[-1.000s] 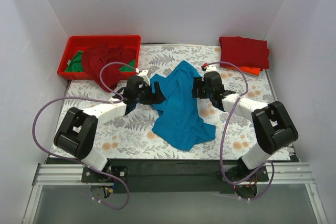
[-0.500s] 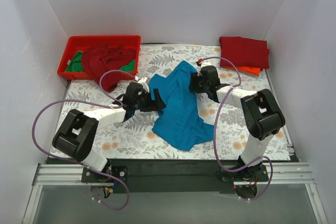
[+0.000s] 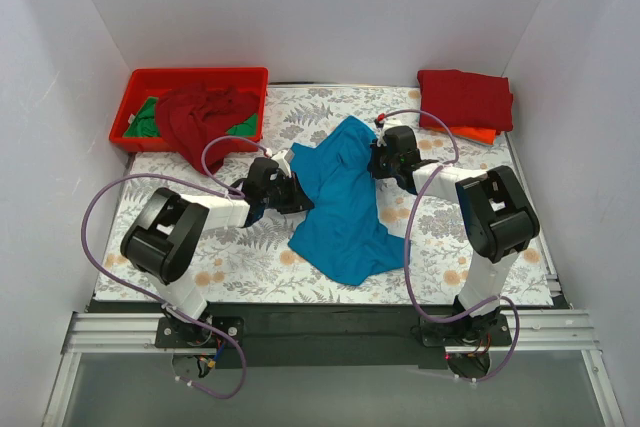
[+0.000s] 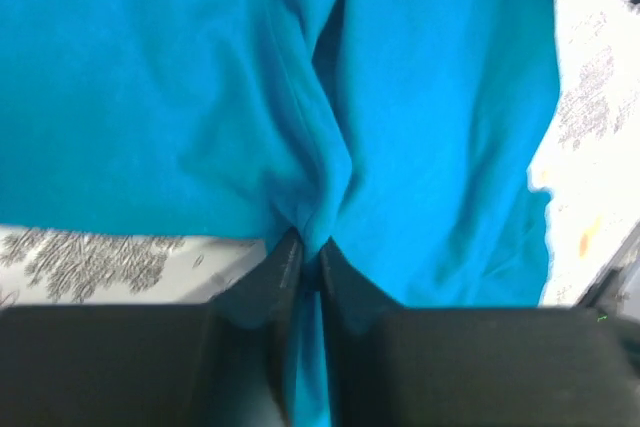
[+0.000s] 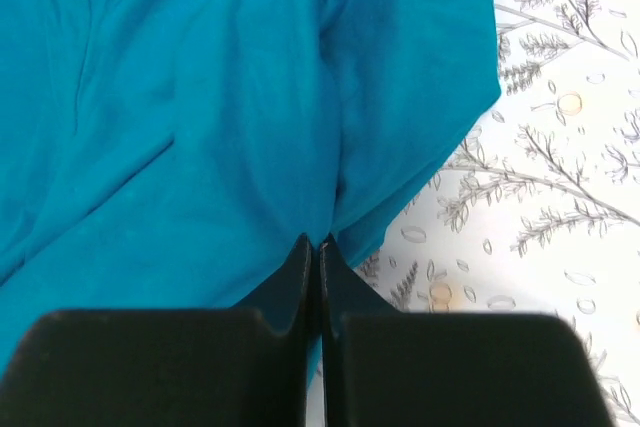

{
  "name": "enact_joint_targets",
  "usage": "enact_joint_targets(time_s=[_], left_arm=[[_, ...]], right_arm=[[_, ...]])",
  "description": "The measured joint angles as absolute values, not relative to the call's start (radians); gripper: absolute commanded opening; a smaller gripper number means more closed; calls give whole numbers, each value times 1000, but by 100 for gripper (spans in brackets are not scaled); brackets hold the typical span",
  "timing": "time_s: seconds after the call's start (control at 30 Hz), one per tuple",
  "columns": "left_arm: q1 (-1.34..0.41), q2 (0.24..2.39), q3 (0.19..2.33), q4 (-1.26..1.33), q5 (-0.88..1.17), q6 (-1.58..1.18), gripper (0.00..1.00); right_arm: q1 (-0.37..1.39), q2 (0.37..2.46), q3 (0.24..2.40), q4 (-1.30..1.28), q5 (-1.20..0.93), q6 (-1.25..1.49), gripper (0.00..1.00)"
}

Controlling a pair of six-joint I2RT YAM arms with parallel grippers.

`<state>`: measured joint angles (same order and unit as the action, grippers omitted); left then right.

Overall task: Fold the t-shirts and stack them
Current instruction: Flatten the tshirt out

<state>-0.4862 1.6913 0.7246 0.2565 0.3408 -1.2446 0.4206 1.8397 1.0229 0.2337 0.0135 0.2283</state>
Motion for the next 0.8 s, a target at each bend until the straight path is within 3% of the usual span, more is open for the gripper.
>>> enact_joint_targets(time_s=[0.27, 0.5, 0.8], left_arm=[[-424, 1772, 821, 289, 360, -1238, 0], [-344, 1903, 1063, 261, 364, -1201, 0], [-310, 1948, 1298, 183, 374, -1148, 0]], right_arm=[[419, 1657, 884, 233, 19, 230, 1], [428, 1436, 768, 219, 27, 251, 1], [438, 1364, 768, 145, 107, 250, 1]])
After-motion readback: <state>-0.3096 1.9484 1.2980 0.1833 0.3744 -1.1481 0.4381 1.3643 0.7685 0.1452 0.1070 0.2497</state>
